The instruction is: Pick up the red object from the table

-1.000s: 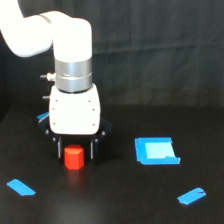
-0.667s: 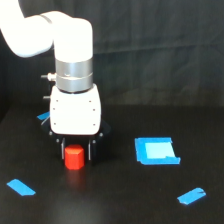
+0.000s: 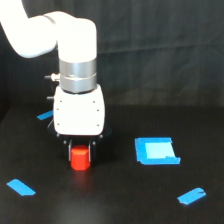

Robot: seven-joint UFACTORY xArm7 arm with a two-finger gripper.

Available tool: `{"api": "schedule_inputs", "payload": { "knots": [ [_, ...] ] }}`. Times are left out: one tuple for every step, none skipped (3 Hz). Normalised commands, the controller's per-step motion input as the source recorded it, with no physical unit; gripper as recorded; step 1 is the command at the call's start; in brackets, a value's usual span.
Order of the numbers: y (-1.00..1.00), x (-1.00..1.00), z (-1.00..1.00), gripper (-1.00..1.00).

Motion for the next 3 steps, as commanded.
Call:
{"api": "schedule_inputs", "payload": {
  "knots": [
    [-0.03, 0.00, 1.00, -1.00],
    [-0.06, -0.13, 0.86, -1.00],
    [0.14, 0.05, 0.93, -1.00]
  ]
}}
